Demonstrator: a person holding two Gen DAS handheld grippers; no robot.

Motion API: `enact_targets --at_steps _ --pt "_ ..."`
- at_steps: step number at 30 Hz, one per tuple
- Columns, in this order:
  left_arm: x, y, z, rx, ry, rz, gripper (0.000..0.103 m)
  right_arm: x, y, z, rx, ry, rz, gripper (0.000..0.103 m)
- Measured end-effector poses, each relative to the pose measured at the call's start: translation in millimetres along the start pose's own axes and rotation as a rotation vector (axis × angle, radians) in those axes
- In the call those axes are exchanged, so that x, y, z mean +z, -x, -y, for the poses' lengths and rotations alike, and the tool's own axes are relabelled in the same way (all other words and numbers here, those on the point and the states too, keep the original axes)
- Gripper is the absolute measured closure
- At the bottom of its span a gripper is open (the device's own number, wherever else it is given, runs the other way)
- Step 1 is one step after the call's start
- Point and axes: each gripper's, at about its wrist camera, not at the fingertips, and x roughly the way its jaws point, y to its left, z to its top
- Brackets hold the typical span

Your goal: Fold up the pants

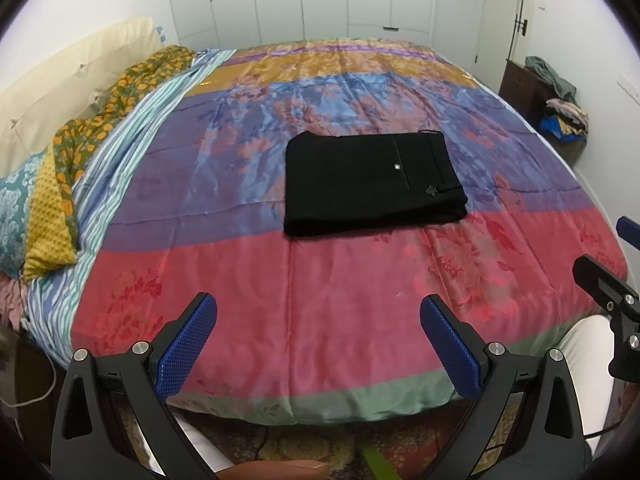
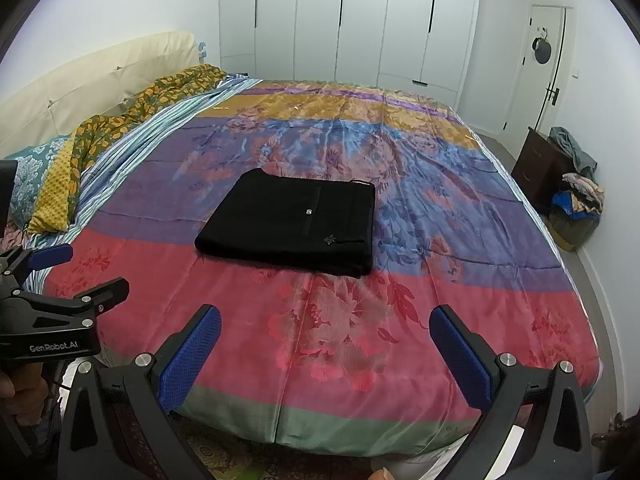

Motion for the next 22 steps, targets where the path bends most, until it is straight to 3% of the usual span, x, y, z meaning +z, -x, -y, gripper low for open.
enact_targets --at_steps 22 --pt "1.0 0.8 2.7 -0.019 -0.006 0.005 0.001 -2.8 -1.9 -0.9 -0.001 0.000 -0.013 0.000"
